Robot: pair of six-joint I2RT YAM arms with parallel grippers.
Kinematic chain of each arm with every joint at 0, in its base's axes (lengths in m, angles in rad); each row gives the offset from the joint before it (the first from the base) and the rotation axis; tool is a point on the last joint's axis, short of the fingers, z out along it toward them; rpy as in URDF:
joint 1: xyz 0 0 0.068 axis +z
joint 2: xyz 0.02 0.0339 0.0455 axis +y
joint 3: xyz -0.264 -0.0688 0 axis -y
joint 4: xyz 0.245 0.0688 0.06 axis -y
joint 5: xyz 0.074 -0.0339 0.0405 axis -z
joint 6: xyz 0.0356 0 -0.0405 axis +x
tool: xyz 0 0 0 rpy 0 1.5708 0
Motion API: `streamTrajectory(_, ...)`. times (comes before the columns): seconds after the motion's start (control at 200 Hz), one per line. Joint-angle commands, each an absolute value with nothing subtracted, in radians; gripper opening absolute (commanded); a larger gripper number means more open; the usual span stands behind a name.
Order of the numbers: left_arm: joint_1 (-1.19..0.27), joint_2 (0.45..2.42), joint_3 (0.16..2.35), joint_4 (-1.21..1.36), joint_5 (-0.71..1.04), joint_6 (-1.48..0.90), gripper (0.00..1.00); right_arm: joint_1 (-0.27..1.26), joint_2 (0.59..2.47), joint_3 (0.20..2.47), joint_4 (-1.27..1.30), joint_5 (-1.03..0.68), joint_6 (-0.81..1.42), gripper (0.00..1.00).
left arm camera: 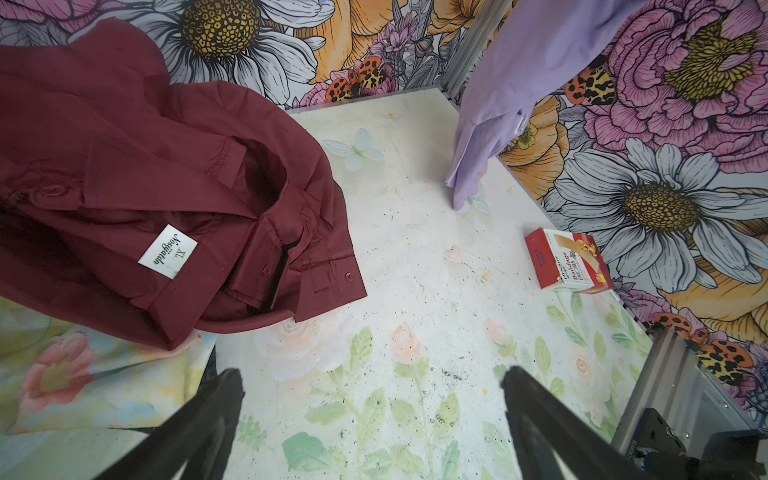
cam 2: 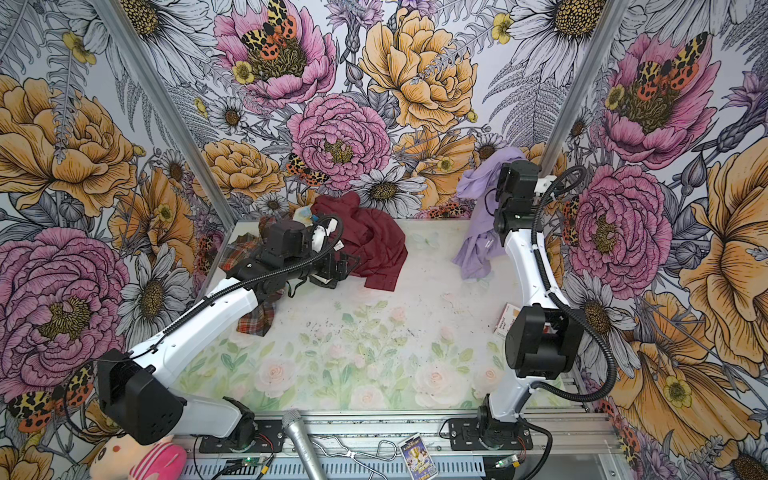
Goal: Pick out a specific cloth from the pile
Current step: 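Lower the lavender shirt onto the clear table area with the right gripper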
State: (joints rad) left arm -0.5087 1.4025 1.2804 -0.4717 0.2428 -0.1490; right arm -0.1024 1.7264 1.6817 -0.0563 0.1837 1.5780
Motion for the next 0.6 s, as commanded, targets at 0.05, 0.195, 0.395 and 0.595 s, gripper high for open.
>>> streamTrajectory(0.05,-0.515,1.382,1.263,-0.453,0.232,-0.139,0.99,-0.124,1.663,1.554,-0.024,0.136,1.522,0.0)
streamTrajectory(0.195,-0.515,1.38,1.262,-0.455,0.232,-0.14,0.99,-0.142,1.599,1.403,-0.015,0.119,1.471,0.0)
streamTrajectory(0.395,-0.515,1.364,1.252,-0.46,0.195,-0.128,0.99,-0.156,1.551,1.245,-0.02,0.092,1.388,0.0)
streamTrajectory(0.595,-0.506,1.349,1.264,-0.5,0.135,-0.103,0.99,-0.19,1.535,1.131,-0.034,0.086,1.312,0.0)
